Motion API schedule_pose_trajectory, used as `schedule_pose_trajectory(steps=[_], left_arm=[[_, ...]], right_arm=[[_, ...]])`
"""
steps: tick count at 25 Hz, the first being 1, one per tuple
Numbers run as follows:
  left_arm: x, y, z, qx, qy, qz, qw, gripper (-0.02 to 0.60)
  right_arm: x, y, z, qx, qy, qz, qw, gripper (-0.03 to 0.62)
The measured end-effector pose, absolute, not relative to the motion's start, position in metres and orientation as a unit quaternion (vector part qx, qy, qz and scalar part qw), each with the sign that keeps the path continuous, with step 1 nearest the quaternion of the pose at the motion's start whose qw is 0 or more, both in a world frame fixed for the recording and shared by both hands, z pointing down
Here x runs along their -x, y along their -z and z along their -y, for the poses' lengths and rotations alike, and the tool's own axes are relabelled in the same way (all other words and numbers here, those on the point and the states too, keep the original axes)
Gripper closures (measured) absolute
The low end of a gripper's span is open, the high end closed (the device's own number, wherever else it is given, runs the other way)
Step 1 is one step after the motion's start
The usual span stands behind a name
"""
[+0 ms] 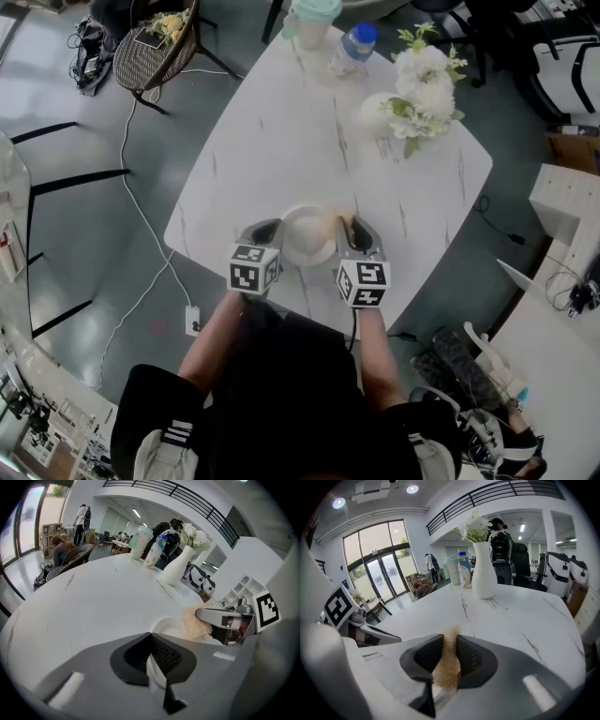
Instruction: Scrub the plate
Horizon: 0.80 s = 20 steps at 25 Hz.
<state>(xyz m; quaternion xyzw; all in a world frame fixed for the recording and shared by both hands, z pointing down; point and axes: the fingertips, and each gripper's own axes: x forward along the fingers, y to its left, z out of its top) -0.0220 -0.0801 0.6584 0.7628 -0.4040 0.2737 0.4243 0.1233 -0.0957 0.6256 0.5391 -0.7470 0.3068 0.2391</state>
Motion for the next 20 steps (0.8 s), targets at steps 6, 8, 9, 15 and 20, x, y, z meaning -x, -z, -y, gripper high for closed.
schedule_pose_trajectory(steps=[6, 8, 9, 15, 20], left_arm=[[0.022, -0.656, 0.082, -0.763, -0.256, 0.406, 0.432, 0.575], [0.021, -0.655, 0.082, -0.762, -0.249, 0.407, 0.437, 0.575], [0.021, -0.655, 0.083, -0.762, -0.247, 0.407, 0.439, 0.575], [0.019, -0.655, 0.081, -0.761, -0.243, 0.406, 0.443, 0.575], [0.017, -0.654, 0.08, -0.761, -0.239, 0.408, 0.444, 0.575]], right_arm=[[-0.117, -0.619, 0.096, -0.535, -0.304, 0.752, 0.237, 0.503], [-0.112, -0.611, 0.098, -0.532, -0.3, 0.758, 0.229, 0.503], [-0.108, -0.606, 0.098, -0.53, -0.297, 0.762, 0.225, 0.503], [-0.083, -0.598, 0.093, -0.506, -0.292, 0.781, 0.221, 0.503], [-0.068, -0.6, 0.089, -0.49, -0.294, 0.79, 0.221, 0.503]])
